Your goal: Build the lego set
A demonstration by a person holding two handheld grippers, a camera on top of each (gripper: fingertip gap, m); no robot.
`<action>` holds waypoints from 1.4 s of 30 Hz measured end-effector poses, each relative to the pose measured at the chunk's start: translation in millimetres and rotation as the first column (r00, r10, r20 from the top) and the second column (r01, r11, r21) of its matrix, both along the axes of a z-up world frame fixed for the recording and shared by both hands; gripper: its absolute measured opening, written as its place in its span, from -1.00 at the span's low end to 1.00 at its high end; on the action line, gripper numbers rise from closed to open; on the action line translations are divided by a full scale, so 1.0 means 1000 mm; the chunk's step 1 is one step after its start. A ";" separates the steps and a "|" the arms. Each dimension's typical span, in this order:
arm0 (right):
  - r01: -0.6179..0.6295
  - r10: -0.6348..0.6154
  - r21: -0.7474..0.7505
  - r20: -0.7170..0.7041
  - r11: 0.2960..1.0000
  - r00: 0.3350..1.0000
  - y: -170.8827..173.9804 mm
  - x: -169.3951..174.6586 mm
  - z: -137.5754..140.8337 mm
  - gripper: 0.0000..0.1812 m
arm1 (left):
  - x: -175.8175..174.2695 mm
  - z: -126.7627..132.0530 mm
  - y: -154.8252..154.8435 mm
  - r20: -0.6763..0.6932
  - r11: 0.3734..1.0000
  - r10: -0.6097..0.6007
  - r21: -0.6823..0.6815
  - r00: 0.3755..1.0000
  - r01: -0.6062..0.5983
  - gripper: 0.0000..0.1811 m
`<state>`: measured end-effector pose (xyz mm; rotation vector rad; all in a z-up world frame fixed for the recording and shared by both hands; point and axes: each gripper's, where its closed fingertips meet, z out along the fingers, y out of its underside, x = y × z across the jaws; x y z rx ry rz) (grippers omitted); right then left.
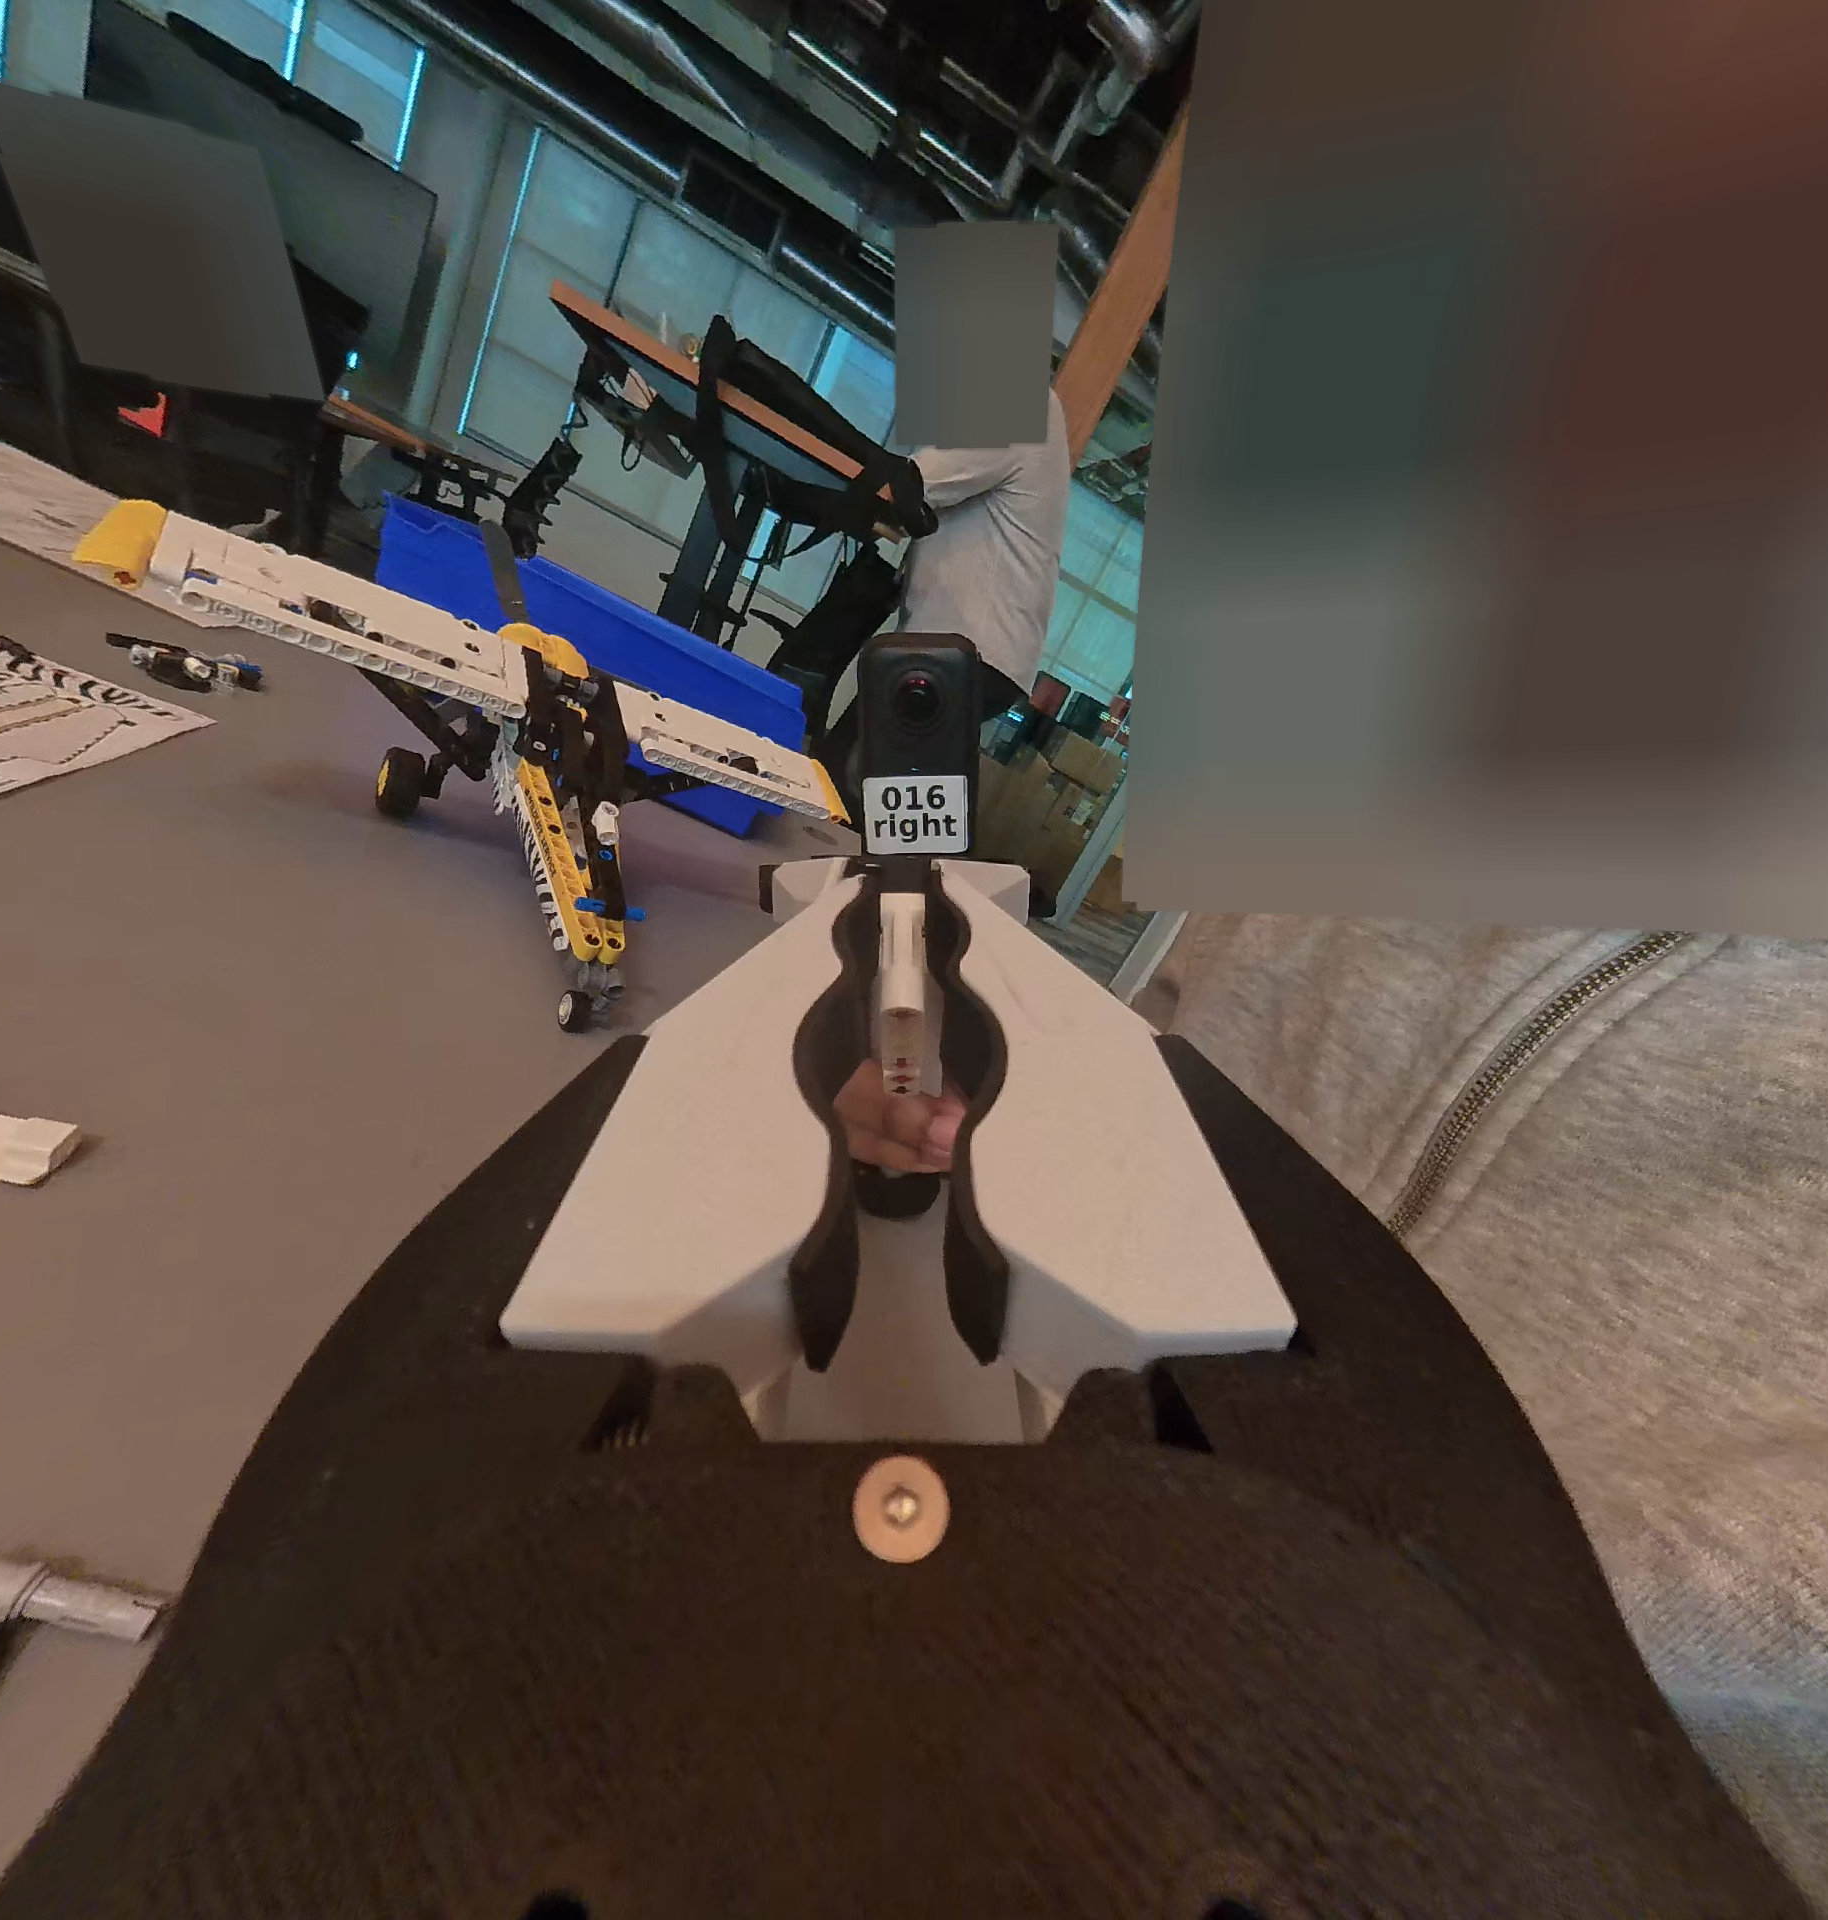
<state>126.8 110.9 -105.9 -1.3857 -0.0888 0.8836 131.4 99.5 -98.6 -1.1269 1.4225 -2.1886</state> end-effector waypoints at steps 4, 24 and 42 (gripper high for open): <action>-0.016 0.016 -0.005 -0.002 1.000 1.000 -0.001 -0.002 -0.001 -0.91 | 0.001 0.000 0.000 -0.003 1.000 0.003 0.001 1.000 -0.003 -0.93; 0.281 -0.260 -0.403 0.108 0.871 0.960 0.021 0.046 -0.057 -0.96 | -0.027 -0.006 0.159 0.110 0.593 0.749 0.328 0.653 -0.735 -0.56; 0.296 -0.212 -0.667 0.206 0.684 0.955 -0.006 0.049 -0.110 -0.92 | -0.038 -0.036 0.191 -0.046 0.563 0.804 0.380 0.593 -0.734 -0.87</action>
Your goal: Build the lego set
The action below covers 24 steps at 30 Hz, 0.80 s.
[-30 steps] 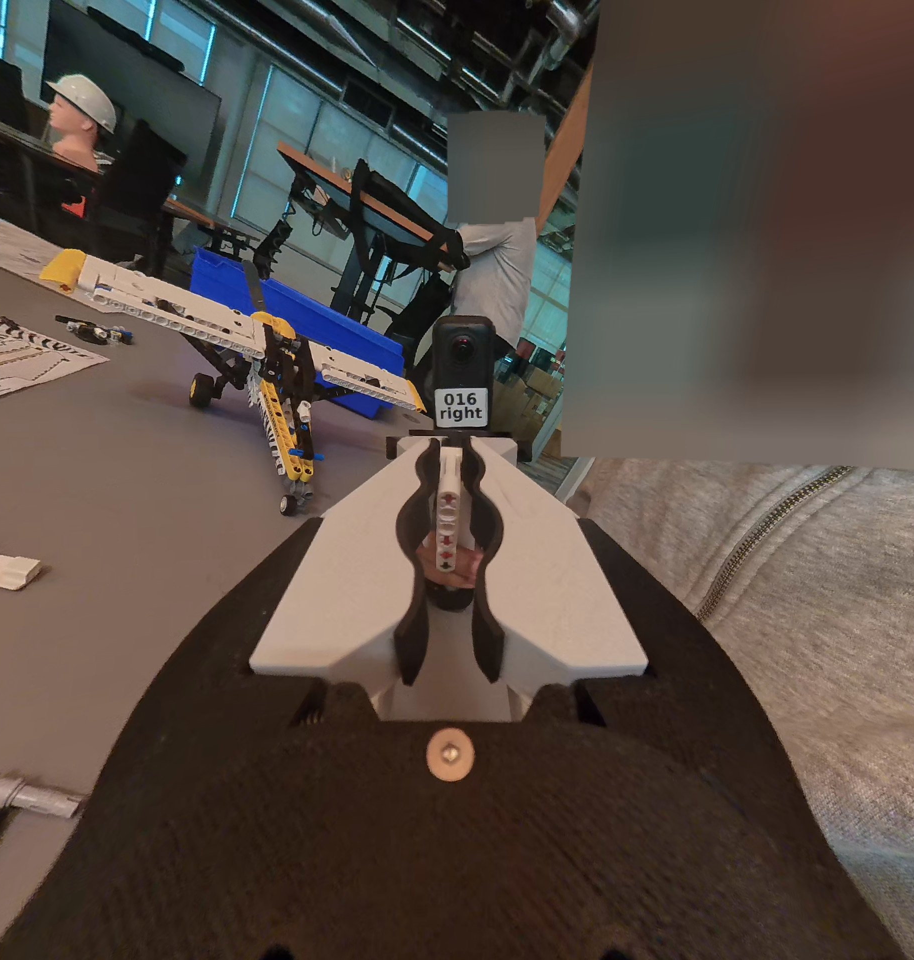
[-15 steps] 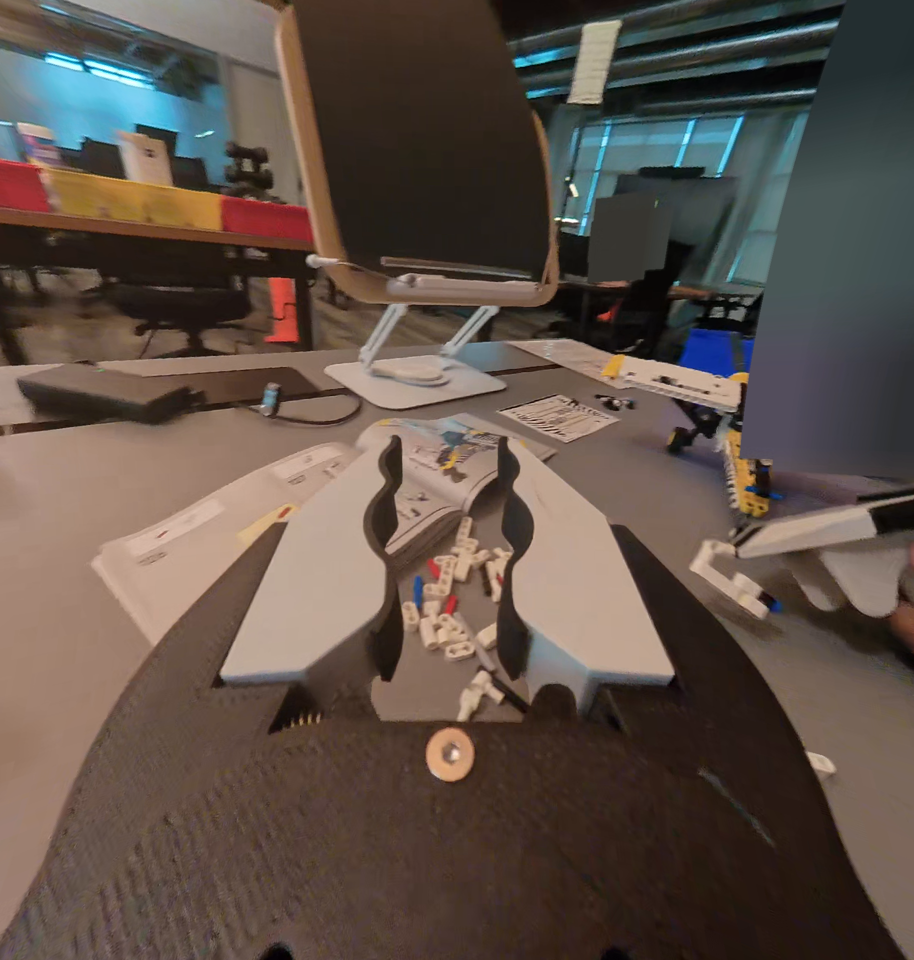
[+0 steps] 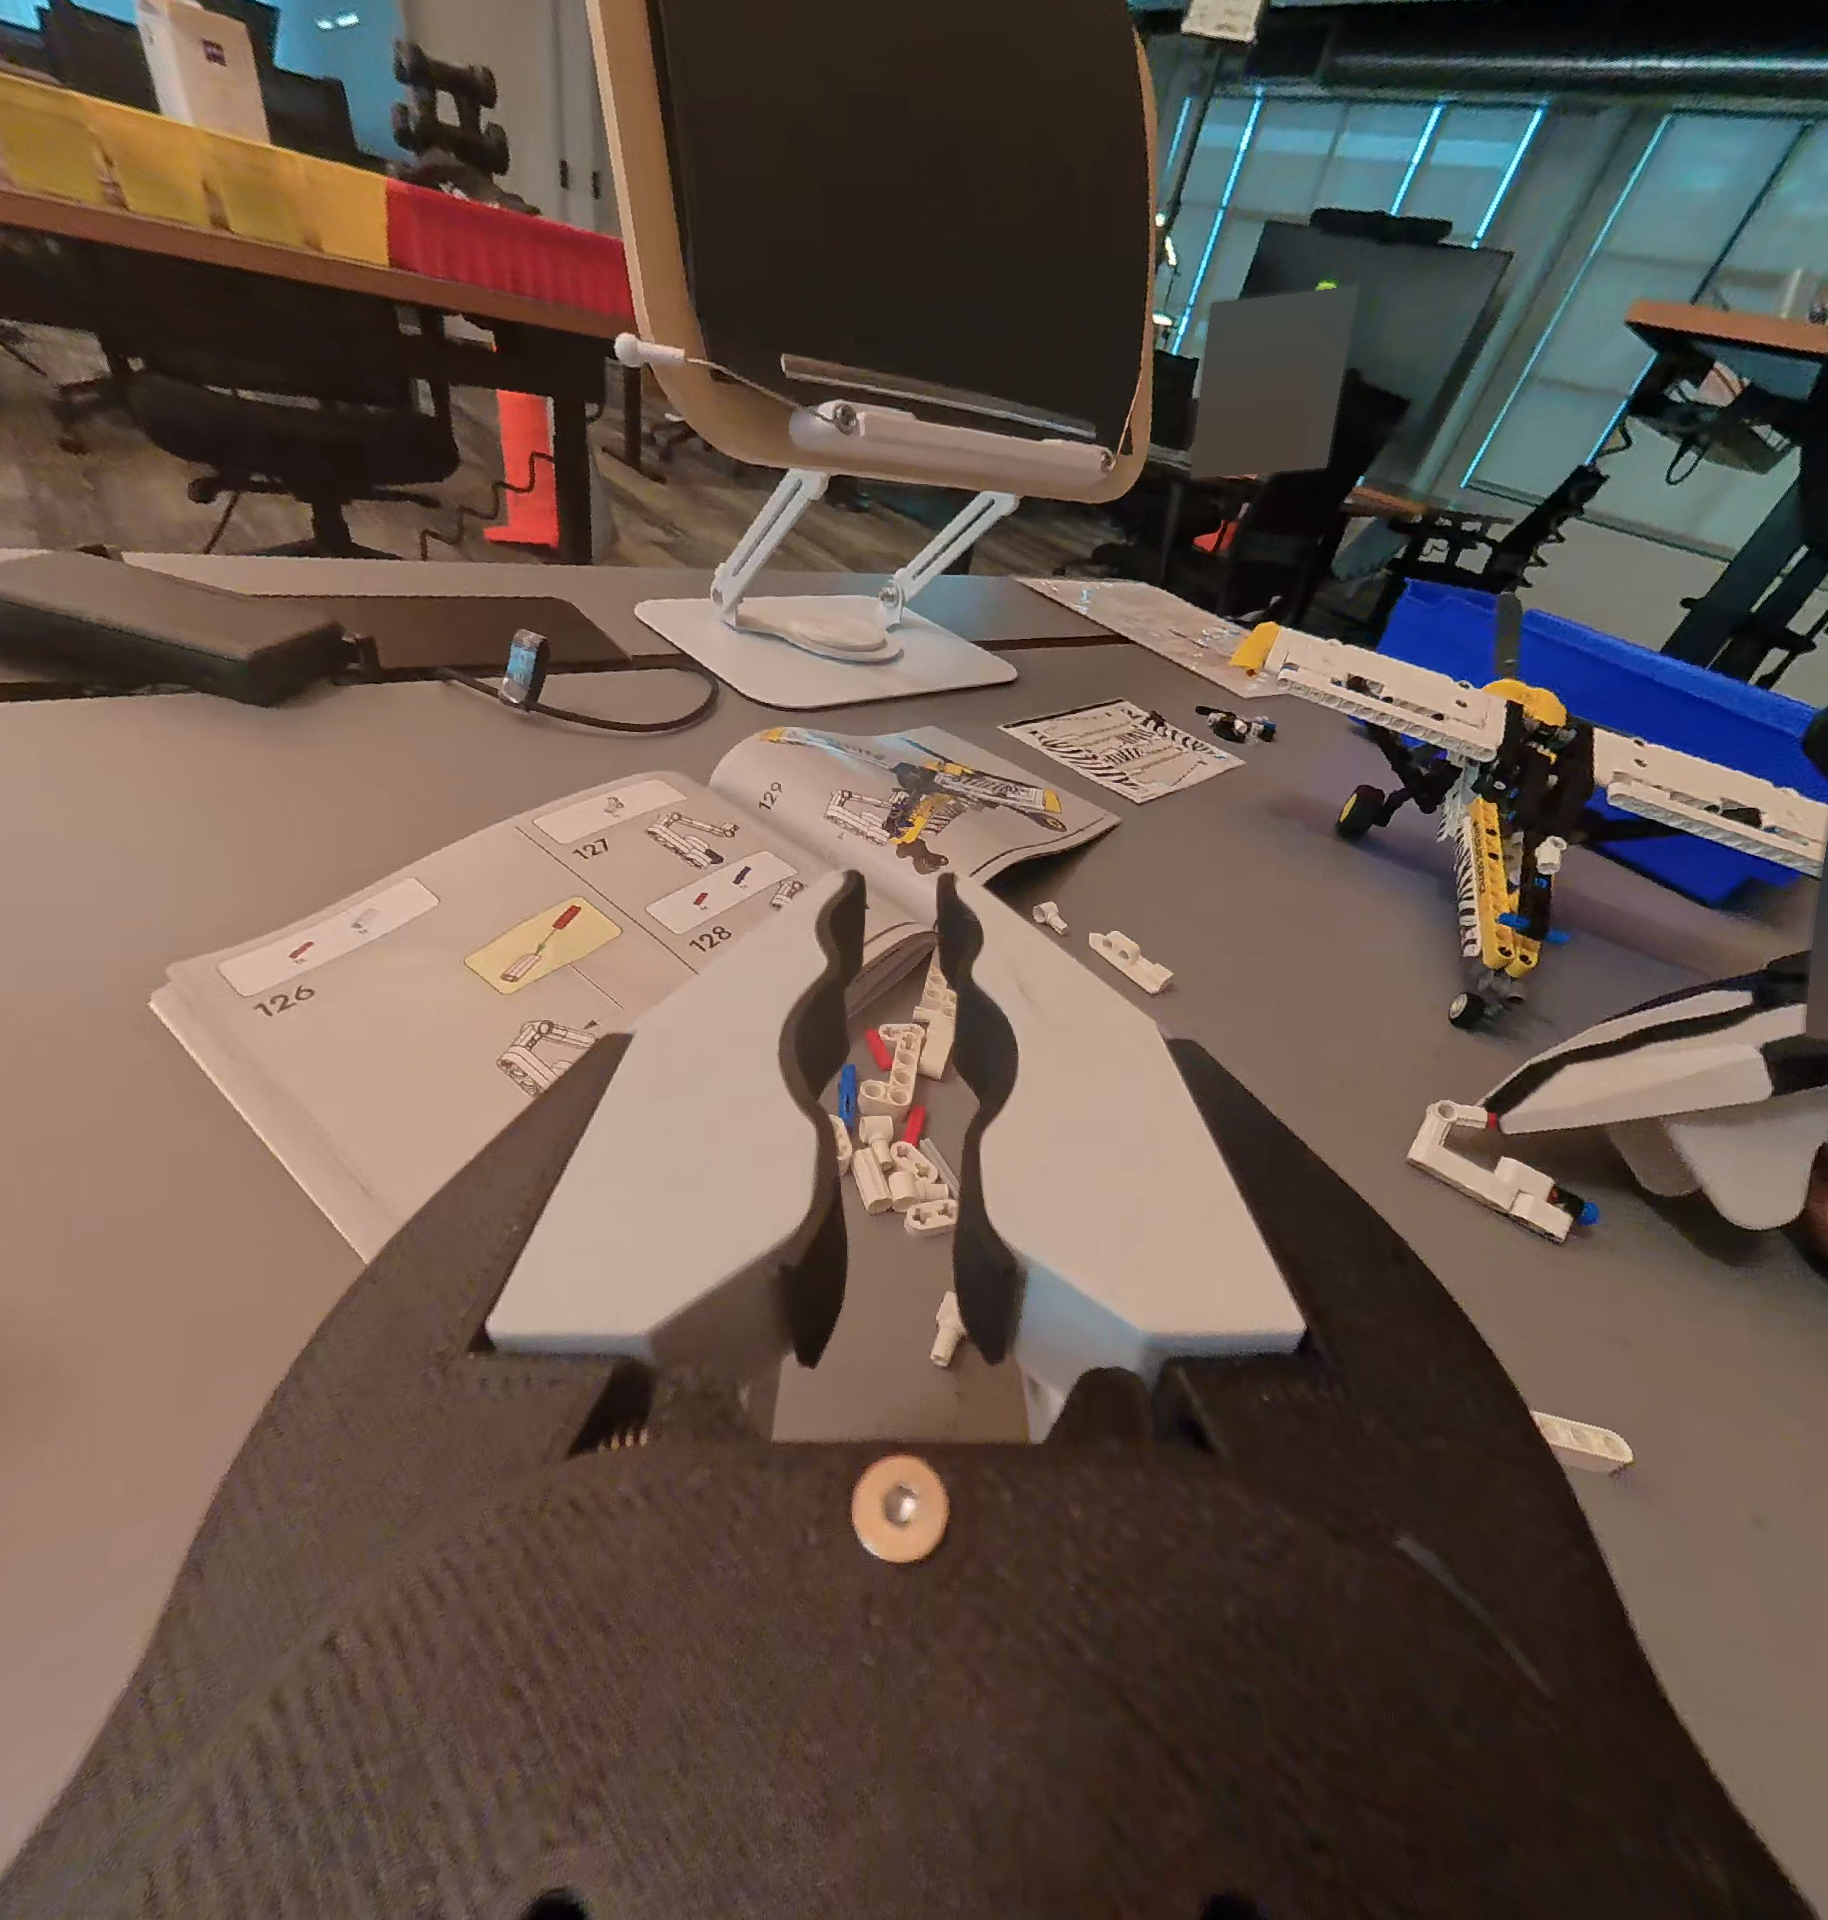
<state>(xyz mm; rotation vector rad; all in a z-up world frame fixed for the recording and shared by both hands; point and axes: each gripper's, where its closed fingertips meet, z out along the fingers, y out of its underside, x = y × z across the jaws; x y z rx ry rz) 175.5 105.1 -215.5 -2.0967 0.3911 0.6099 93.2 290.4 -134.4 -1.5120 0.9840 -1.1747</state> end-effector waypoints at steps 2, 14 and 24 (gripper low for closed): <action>0.002 -0.002 0.015 0.008 1.000 1.000 -0.001 0.001 0.003 -0.84 | 0.000 -0.001 0.000 -0.005 1.000 -0.001 0.000 1.000 0.001 -0.87; -0.050 -0.044 0.442 0.200 0.896 0.979 -0.001 0.009 0.074 -0.67 | -0.002 -0.039 0.010 -0.230 0.990 0.043 -0.121 0.972 -0.073 -0.97; -0.105 -0.029 0.558 0.227 0.823 0.973 0.002 0.003 0.090 -0.70 | 0.001 -0.089 -0.005 -0.556 0.993 -0.001 -0.101 0.831 -0.067 -0.78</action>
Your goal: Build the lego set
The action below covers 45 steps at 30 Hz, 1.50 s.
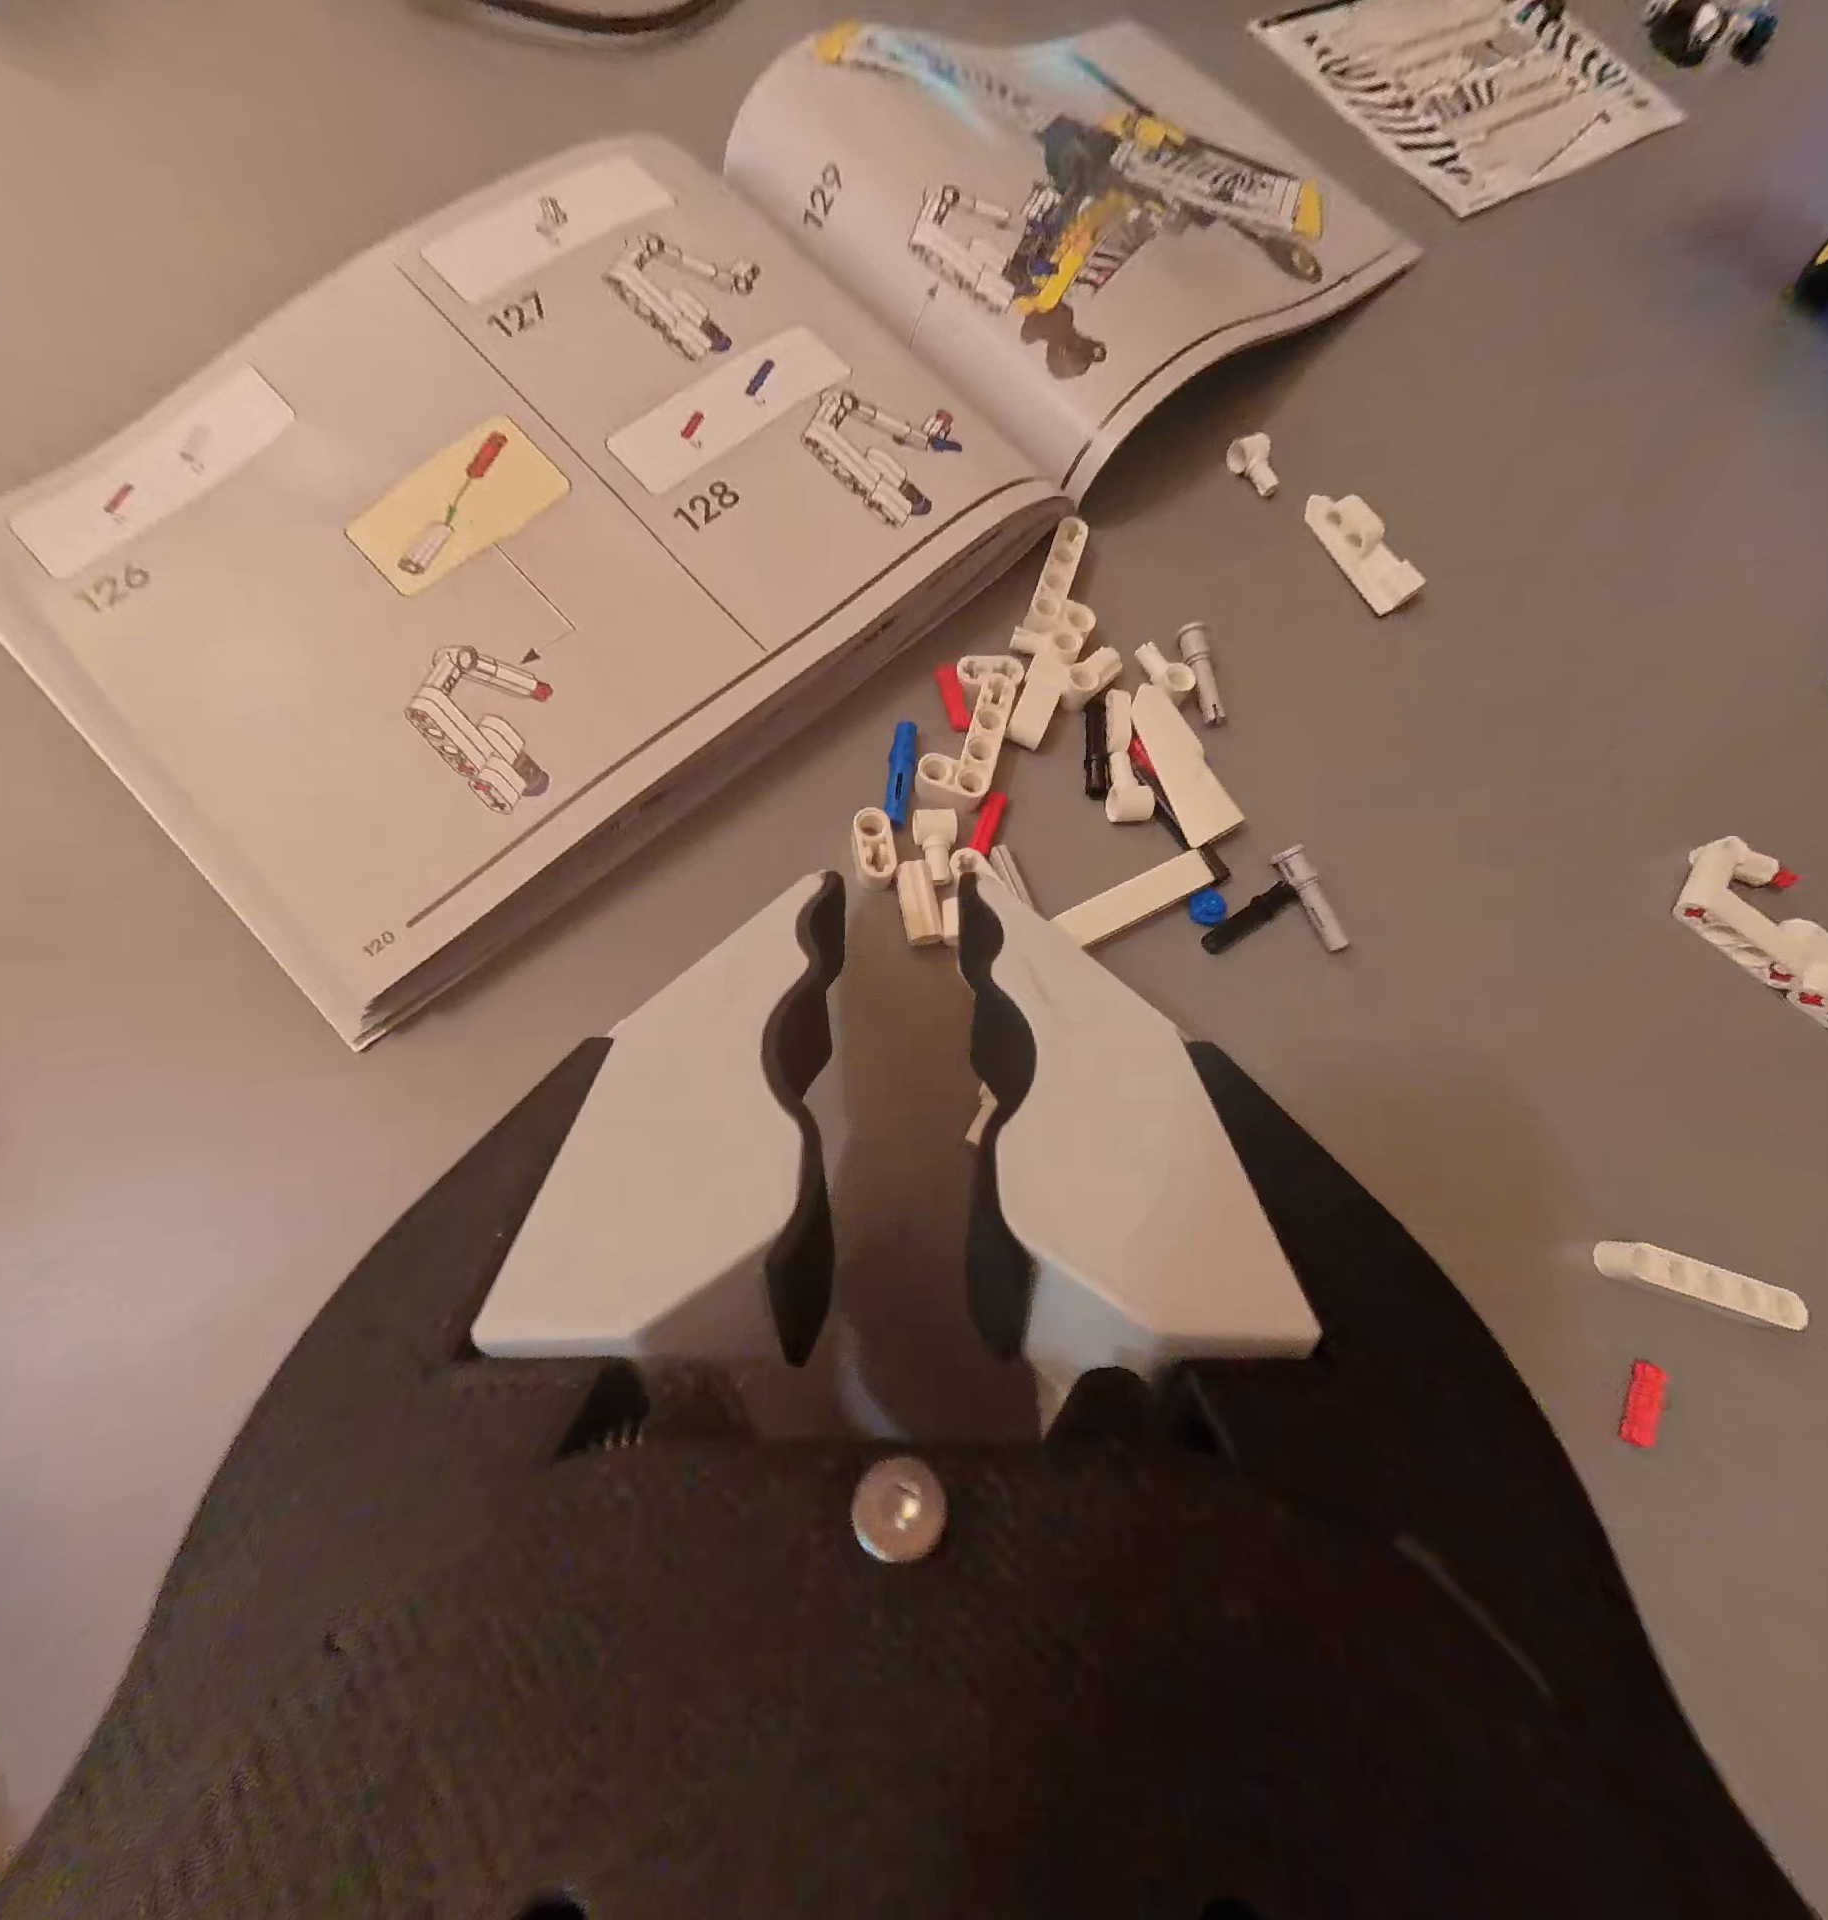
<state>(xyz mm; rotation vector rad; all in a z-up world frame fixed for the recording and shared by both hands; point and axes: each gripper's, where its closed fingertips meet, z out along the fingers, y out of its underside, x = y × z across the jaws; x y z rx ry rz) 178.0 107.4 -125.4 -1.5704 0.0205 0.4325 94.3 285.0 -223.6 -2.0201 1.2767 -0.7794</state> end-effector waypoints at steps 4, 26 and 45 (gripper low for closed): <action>-0.008 0.008 -0.006 -0.033 1.000 0.999 0.000 0.003 0.000 -0.71 | -0.001 -0.008 -0.001 -0.036 0.999 -0.003 -0.046 0.999 0.001 -0.69; -0.153 0.282 -0.319 0.413 0.935 0.866 0.108 -0.055 -0.024 -0.99 | -0.001 0.008 -0.009 0.144 0.974 -0.064 -0.207 0.987 0.094 -0.82; -0.257 0.537 -0.614 0.328 0.746 0.777 0.163 -0.066 -0.094 -1.00 | -0.002 -0.001 -0.005 0.106 0.958 -0.033 -0.279 0.994 0.062 -0.99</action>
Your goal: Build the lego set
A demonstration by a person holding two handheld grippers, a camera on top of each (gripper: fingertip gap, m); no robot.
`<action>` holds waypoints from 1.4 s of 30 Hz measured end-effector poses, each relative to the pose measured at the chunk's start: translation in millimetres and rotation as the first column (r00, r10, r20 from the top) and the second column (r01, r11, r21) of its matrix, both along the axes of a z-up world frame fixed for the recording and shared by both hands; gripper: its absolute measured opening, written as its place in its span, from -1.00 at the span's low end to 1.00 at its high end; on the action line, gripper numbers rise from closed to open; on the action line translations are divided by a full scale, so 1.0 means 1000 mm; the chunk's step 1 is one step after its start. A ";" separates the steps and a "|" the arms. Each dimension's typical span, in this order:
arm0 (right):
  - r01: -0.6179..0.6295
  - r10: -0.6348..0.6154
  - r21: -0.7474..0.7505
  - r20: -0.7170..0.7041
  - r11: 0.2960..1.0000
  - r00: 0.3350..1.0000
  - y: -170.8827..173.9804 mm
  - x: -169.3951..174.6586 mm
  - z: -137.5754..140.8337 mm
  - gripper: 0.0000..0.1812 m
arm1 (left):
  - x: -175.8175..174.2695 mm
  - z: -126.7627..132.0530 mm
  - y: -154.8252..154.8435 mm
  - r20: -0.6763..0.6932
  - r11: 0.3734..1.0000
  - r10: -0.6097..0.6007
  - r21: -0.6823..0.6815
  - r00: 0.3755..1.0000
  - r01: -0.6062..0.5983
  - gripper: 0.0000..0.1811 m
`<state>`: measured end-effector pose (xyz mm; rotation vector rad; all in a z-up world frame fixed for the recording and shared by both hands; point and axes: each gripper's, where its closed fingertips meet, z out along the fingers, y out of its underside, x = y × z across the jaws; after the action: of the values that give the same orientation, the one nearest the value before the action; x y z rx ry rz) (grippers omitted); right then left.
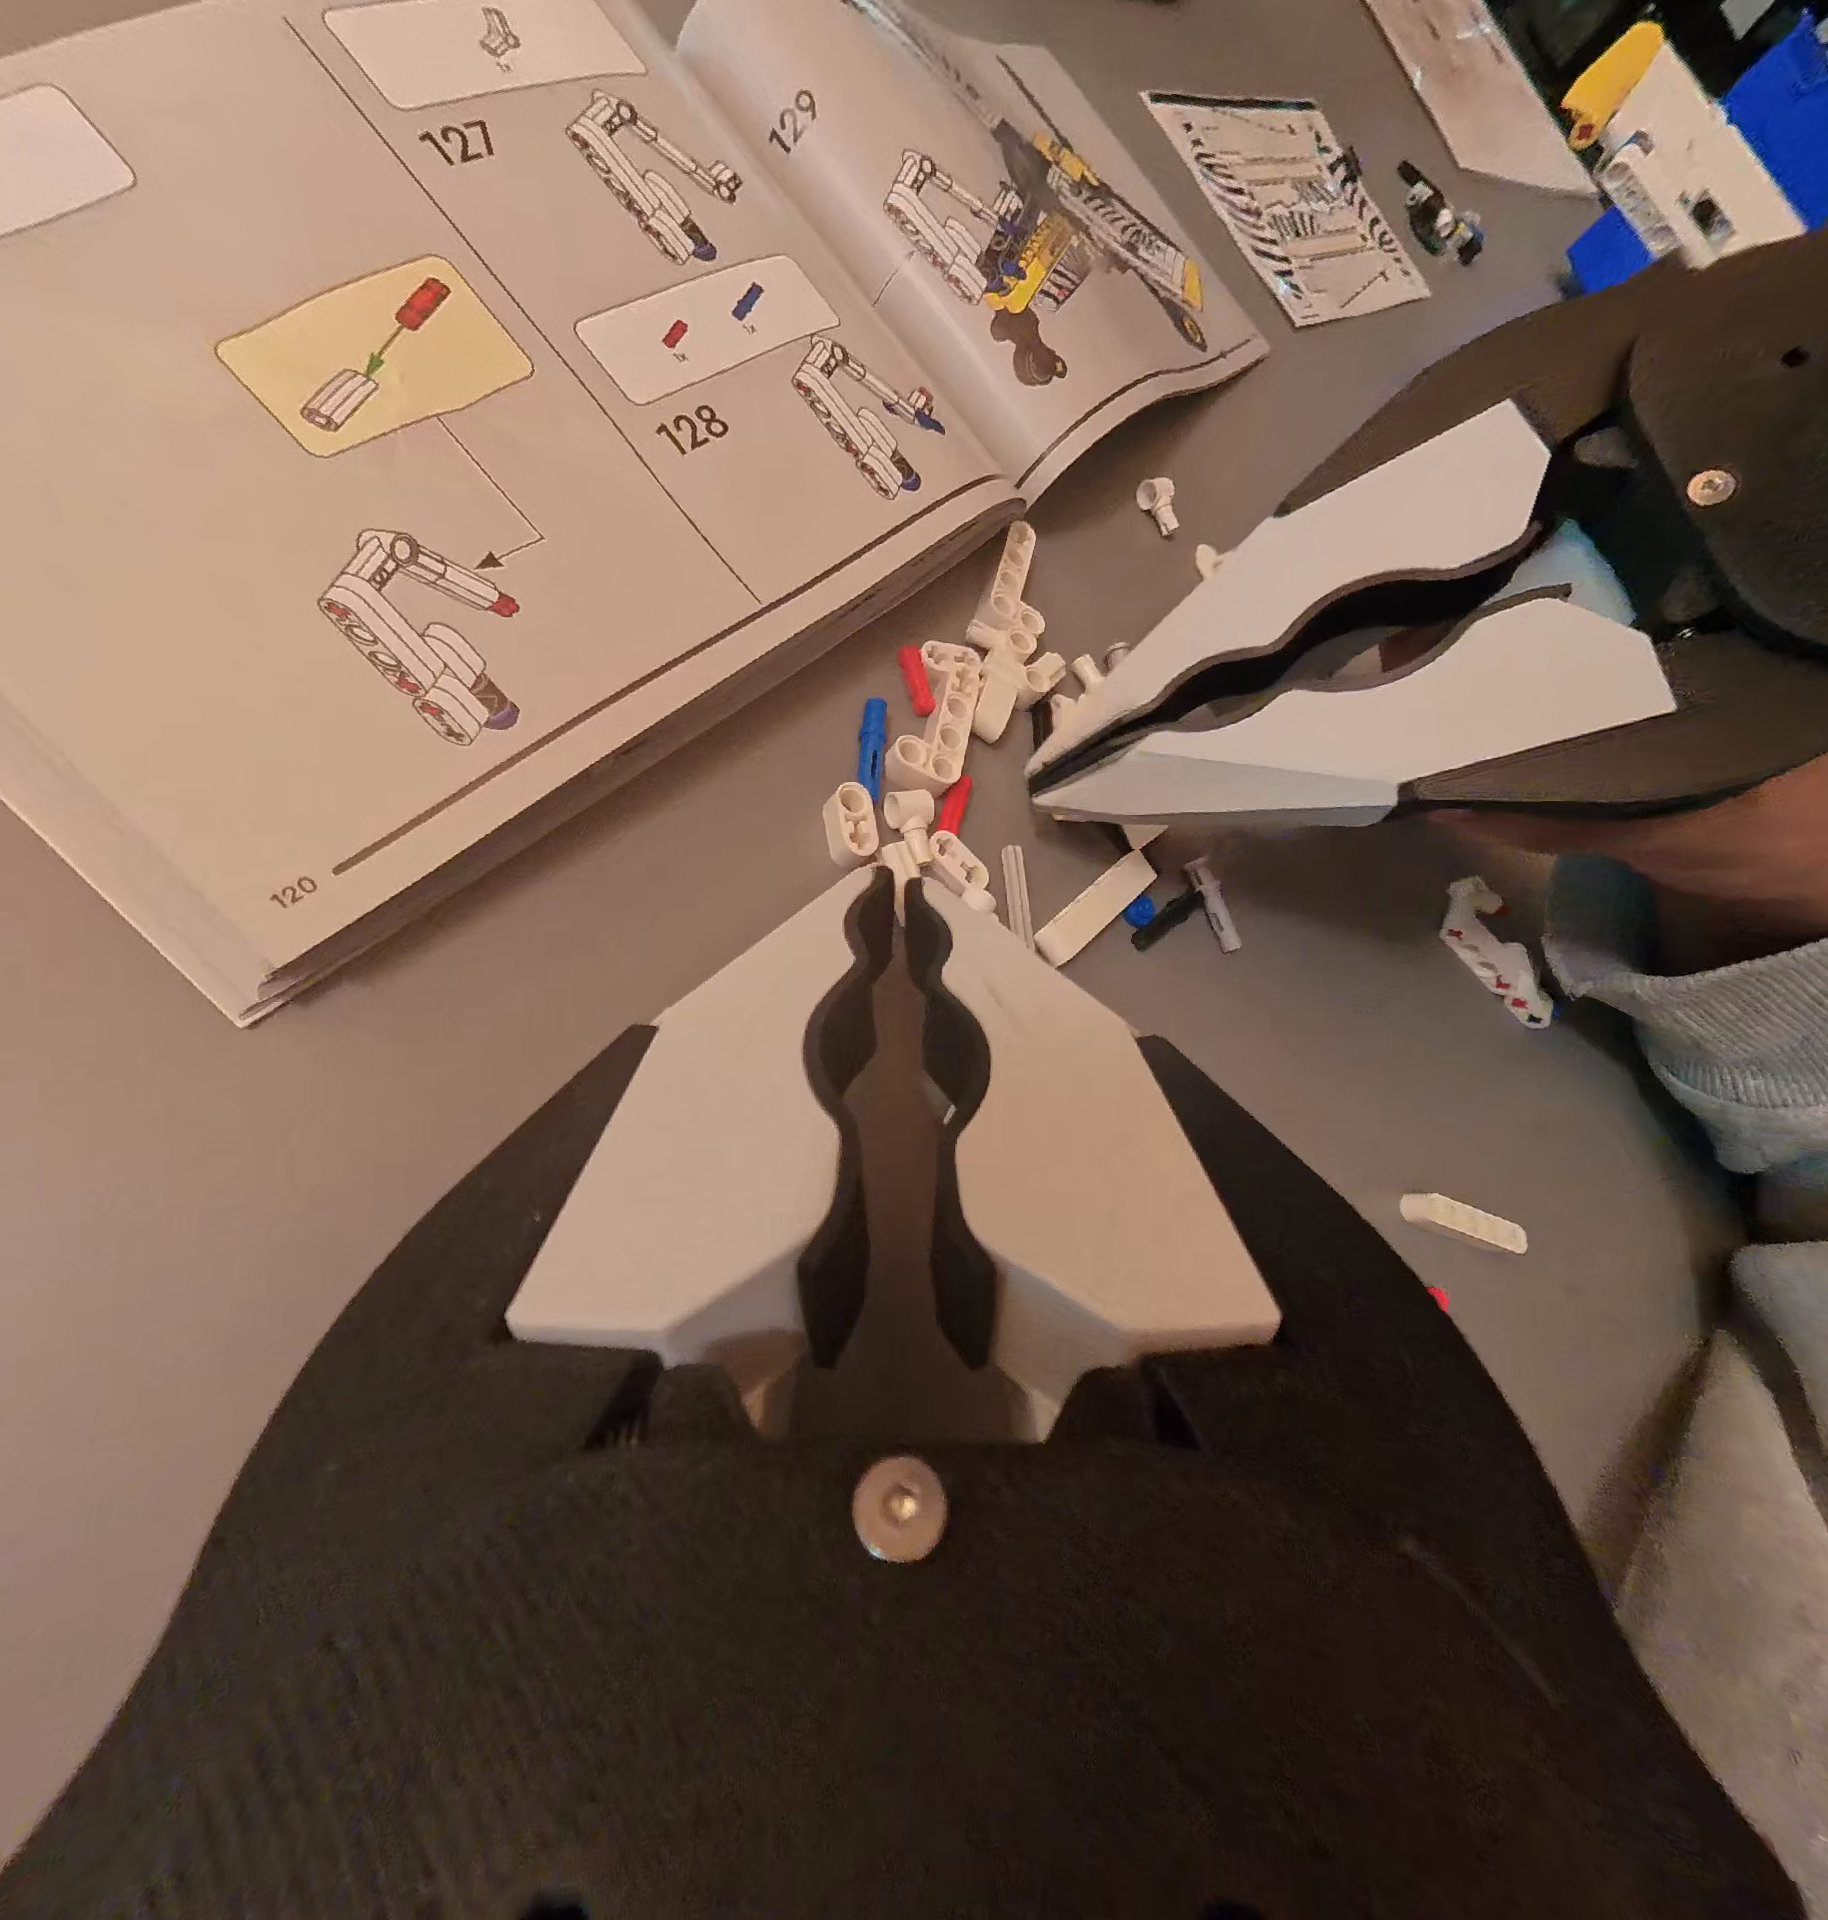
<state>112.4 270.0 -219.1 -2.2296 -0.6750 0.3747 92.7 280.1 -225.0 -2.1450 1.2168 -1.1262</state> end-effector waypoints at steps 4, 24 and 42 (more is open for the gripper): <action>-0.006 0.006 -0.019 0.012 1.000 1.000 0.006 -0.002 -0.005 -1.00 | 0.001 -0.003 -0.002 -0.036 0.999 -0.014 0.033 0.999 0.015 -0.87; -0.131 0.130 -0.001 0.131 0.991 0.983 0.002 -0.010 -0.008 -0.90 | 0.001 -0.003 -0.001 -0.038 0.999 -0.009 0.043 0.999 0.011 -0.94; 0.055 -0.023 0.151 -0.209 0.987 0.978 -0.004 0.025 0.062 -0.97 | 0.000 0.006 -0.002 0.012 0.997 -0.017 0.075 1.000 0.016 -0.96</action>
<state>137.7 265.7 -157.4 -2.0185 -0.5303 0.5078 93.1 278.4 -219.1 -2.0730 1.2527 -1.0820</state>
